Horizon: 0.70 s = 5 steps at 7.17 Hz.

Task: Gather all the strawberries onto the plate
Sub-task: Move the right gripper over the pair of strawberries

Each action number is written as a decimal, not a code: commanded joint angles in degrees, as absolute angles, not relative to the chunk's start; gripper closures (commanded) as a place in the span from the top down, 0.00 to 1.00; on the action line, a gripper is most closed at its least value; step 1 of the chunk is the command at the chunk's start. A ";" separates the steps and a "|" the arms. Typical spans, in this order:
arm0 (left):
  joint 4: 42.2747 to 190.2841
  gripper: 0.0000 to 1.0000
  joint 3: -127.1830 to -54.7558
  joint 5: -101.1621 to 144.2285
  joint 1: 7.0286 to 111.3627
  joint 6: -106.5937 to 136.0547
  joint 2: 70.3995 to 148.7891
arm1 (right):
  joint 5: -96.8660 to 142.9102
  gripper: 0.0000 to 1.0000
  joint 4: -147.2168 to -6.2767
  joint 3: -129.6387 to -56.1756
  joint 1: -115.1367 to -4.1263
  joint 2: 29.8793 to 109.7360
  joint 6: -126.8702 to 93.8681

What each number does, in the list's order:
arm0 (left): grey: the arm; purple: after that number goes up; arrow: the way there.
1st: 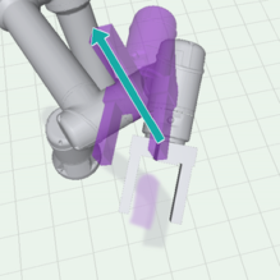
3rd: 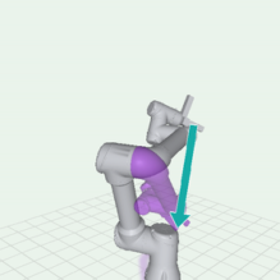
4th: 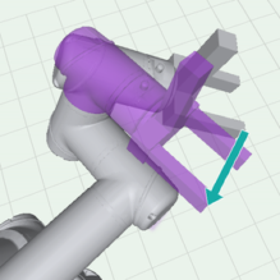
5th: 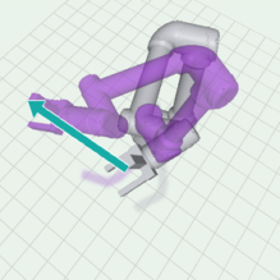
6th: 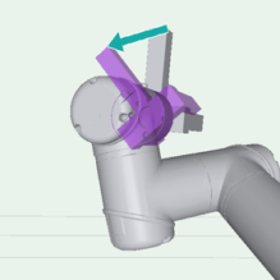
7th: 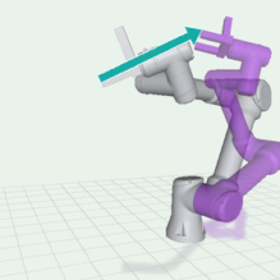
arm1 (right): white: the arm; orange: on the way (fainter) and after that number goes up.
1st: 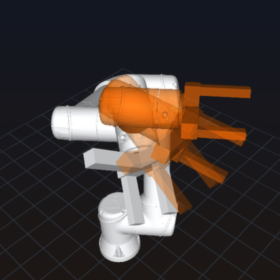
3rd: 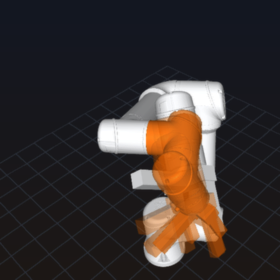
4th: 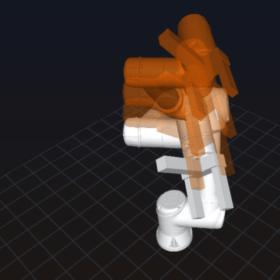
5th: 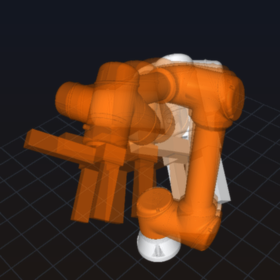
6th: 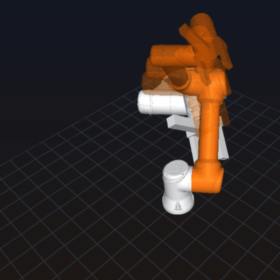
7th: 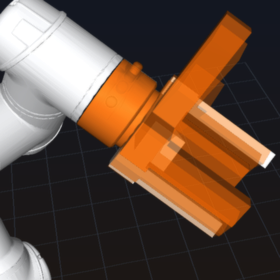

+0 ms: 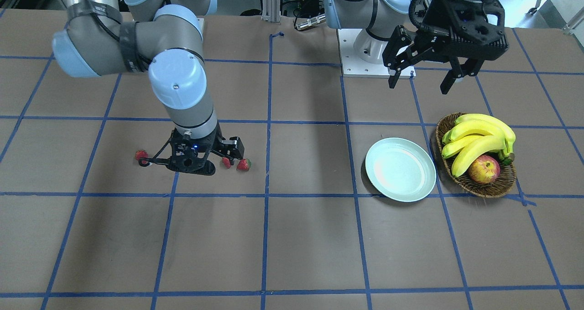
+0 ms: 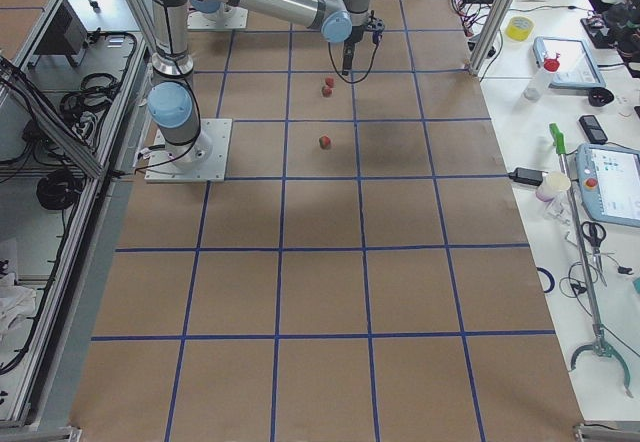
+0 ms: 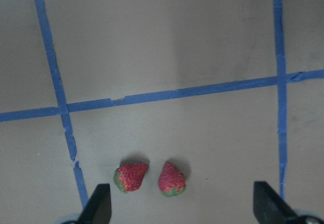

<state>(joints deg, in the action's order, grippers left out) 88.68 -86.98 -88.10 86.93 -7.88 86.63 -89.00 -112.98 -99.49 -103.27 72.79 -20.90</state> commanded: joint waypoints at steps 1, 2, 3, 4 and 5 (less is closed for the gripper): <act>88.68 1.00 -87.27 -88.15 86.84 -8.17 86.66 | -89.99 0.99 -116.00 -100.02 -109.83 68.58 -30.80; 88.59 1.00 -87.28 -88.07 86.66 -8.35 86.66 | -91.48 0.97 -116.28 -100.63 -110.12 66.81 -31.46; 88.59 1.00 -87.19 -88.07 86.66 -8.35 86.66 | -90.54 0.96 -116.37 -101.68 -110.21 65.93 -32.16; 88.59 1.00 -87.19 -88.07 86.66 -8.35 86.66 | -90.09 0.96 -119.76 -103.34 -110.21 64.35 -32.34; 88.59 1.00 -87.19 -88.07 86.57 -8.44 86.66 | -88.87 0.95 -121.10 -103.53 -110.21 63.38 -32.34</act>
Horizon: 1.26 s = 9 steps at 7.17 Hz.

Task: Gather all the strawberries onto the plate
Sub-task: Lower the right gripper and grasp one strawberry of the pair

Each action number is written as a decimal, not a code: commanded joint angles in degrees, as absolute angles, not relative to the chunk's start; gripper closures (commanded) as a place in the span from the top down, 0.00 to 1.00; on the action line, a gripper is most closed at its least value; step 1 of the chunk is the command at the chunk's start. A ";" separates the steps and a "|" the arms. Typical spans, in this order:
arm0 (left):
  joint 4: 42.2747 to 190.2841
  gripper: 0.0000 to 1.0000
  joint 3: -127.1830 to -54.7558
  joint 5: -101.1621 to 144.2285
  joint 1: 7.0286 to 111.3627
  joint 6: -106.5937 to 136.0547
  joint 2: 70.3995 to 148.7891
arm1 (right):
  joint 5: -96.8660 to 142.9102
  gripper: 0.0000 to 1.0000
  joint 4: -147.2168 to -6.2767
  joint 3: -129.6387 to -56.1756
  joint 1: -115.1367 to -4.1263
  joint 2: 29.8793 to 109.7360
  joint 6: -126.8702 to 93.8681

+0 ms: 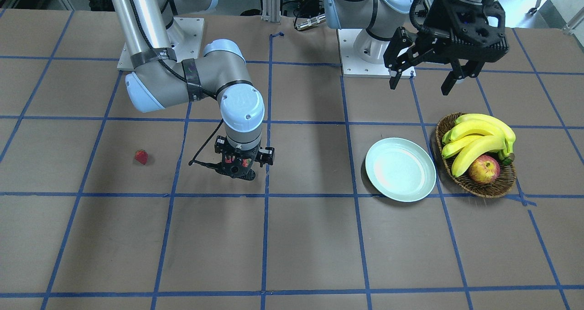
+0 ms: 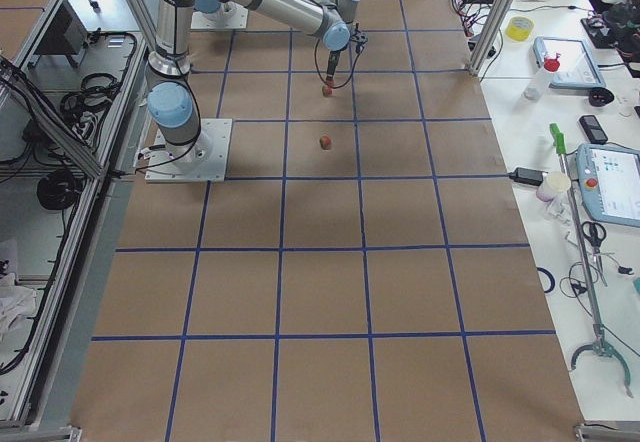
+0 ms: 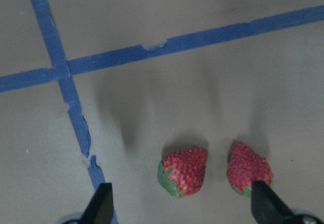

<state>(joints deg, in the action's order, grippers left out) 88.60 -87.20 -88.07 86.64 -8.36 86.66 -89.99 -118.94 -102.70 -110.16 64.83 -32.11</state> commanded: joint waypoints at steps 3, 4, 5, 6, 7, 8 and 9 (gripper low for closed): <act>88.59 1.00 -87.28 -88.07 86.57 -8.44 86.66 | -88.77 0.52 -121.38 -102.92 -110.21 62.84 -32.17; 88.59 1.00 -87.28 -88.07 86.57 -8.35 86.66 | -88.86 0.31 -121.12 -102.92 -110.21 62.93 -32.08; 88.59 1.00 -87.28 -88.07 86.57 -8.44 86.66 | -88.86 0.04 -120.68 -102.92 -110.21 63.02 -31.82; 88.59 1.00 -87.28 -88.07 86.57 -8.44 86.66 | -88.86 0.00 -120.59 -102.83 -110.13 63.28 -31.73; 88.59 1.00 -87.36 -88.07 86.57 -8.44 86.66 | -88.68 0.00 -120.50 -102.40 -110.13 63.54 -32.08; 88.59 1.00 -87.19 -88.07 86.57 -8.35 86.66 | -86.85 0.00 -120.41 -100.30 -110.56 64.07 -32.52; 88.59 1.00 -87.01 -88.07 86.57 -8.35 86.66 | -79.44 0.00 -121.19 -98.72 -111.61 63.90 -33.56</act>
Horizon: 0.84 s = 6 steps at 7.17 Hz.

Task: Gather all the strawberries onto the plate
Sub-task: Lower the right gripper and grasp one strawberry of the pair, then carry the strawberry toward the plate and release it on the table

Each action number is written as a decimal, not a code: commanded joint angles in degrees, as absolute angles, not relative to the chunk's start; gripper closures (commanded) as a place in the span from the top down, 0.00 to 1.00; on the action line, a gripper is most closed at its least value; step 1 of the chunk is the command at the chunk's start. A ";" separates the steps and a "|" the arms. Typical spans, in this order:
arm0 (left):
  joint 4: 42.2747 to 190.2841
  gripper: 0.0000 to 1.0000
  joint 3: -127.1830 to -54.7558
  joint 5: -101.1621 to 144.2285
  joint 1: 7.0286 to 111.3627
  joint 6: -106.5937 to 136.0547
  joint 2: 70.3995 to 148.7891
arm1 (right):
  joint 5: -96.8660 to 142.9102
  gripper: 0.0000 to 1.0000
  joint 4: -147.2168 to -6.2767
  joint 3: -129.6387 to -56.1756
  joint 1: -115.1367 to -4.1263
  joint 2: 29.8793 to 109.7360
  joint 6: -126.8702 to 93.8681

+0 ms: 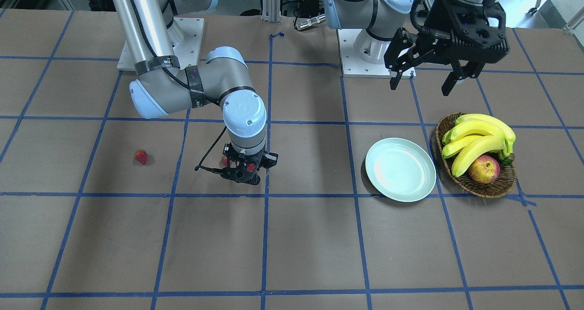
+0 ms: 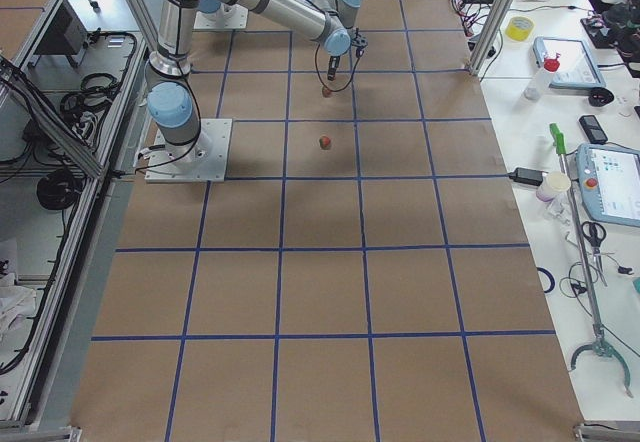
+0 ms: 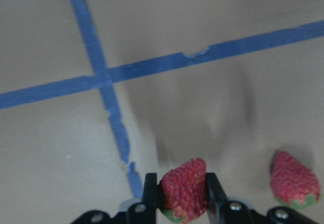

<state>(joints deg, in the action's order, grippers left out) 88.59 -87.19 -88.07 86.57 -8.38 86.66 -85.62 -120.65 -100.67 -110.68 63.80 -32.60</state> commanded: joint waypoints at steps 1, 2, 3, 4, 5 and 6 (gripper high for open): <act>88.59 1.00 -87.01 -88.07 86.57 -8.44 86.66 | -77.02 0.00 -122.42 -97.48 -113.80 63.37 -33.84; 88.59 1.00 -87.01 -88.07 86.57 -8.35 86.66 | -76.64 0.00 -124.35 -95.30 -116.69 61.80 -35.40; 88.59 1.00 -87.10 -88.07 86.40 -8.61 86.57 | -75.60 0.00 -124.89 -93.53 -118.72 58.65 -35.51; 88.59 1.00 -87.10 -88.15 86.31 -8.70 86.57 | -76.02 0.18 -124.98 -93.78 -119.09 58.28 -35.42; 88.59 1.00 -87.27 -88.15 86.22 -8.61 86.57 | -76.20 0.31 -124.89 -94.48 -119.09 58.10 -35.33; 88.59 1.00 -87.45 -88.15 86.05 -8.79 86.57 | -76.64 0.99 -125.07 -96.05 -119.09 58.53 -34.90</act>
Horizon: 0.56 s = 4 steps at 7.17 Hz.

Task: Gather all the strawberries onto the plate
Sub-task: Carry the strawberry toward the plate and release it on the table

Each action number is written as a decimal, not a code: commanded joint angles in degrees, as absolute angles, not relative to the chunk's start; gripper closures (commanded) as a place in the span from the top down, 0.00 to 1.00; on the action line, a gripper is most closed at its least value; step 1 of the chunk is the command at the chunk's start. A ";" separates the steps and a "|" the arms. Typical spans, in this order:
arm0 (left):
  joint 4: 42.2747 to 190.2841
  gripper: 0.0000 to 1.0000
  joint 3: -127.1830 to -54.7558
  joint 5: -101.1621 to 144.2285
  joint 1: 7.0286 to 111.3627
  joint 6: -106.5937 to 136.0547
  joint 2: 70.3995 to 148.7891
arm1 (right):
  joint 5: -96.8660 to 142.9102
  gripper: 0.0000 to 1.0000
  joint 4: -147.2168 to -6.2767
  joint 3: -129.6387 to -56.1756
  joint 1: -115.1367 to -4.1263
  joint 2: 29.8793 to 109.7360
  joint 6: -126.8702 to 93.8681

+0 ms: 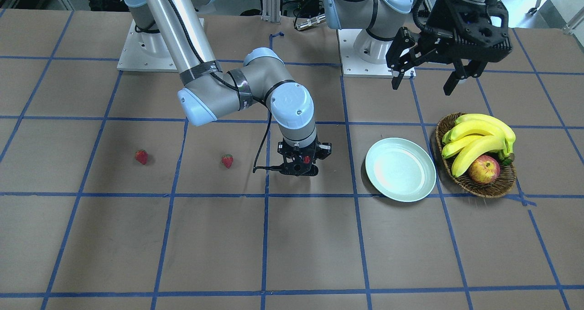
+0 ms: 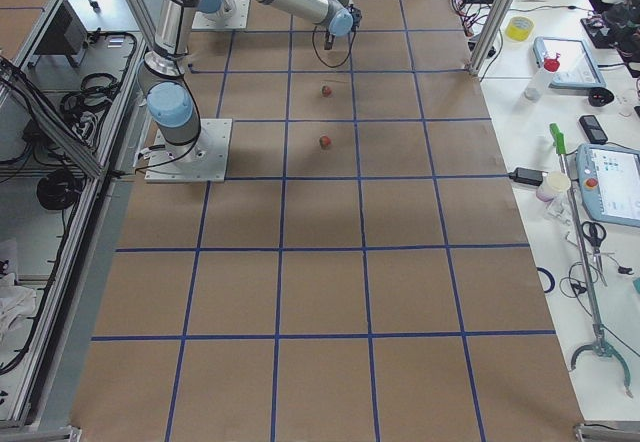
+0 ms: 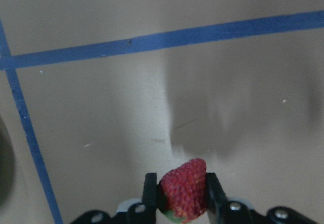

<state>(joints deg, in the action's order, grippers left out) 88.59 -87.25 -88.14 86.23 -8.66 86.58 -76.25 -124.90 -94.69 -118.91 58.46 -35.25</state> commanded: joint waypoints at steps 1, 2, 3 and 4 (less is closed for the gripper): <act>88.51 1.00 -87.36 -88.07 86.04 -8.79 86.57 | -77.68 1.00 -125.16 -97.54 -119.00 60.45 -34.81; 88.59 1.00 -87.28 -87.89 85.96 -8.70 86.57 | -78.91 1.00 -125.07 -98.69 -118.57 63.69 -33.33; 88.68 1.00 -87.19 -88.15 85.96 -8.70 86.57 | -81.01 1.00 -124.37 -99.05 -116.39 65.81 -28.70; 88.59 1.00 -87.19 -87.98 85.96 -8.96 86.57 | -81.38 1.00 -124.10 -100.10 -112.54 67.05 -26.39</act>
